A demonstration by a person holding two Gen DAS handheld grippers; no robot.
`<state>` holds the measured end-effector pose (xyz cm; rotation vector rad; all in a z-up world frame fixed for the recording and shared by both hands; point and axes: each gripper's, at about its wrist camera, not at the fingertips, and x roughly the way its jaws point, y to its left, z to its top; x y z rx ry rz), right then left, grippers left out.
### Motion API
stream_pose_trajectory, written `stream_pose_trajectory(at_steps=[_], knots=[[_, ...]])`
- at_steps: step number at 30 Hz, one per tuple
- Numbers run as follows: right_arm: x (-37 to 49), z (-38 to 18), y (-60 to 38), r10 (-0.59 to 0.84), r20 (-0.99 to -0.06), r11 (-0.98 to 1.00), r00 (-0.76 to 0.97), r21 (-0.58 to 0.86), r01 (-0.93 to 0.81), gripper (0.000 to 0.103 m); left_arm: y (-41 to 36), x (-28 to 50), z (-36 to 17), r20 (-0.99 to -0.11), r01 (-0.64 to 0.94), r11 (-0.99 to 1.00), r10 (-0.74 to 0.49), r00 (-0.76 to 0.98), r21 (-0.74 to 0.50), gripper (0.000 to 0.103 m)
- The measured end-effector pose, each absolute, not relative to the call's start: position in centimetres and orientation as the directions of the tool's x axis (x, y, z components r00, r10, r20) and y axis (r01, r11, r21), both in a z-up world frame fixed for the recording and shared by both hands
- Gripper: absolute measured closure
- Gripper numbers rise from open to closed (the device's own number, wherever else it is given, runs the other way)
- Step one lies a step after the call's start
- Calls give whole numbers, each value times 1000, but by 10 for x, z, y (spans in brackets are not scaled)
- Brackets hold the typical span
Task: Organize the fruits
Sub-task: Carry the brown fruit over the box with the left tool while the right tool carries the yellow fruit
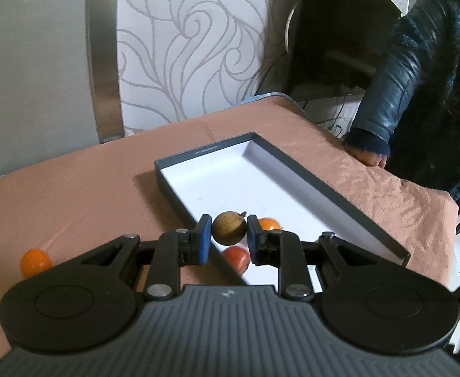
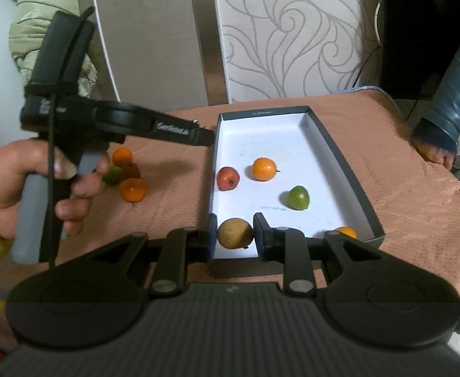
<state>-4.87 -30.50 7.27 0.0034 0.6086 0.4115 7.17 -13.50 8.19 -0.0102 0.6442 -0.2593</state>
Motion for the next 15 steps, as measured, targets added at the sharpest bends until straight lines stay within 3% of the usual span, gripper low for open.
stream_pose_trajectory(at_steps=[15], knots=[[-41,71,-314,327,-559,940,762,110,-323,75,-159,114,68,-617,264,960,-261,742,-88,75]])
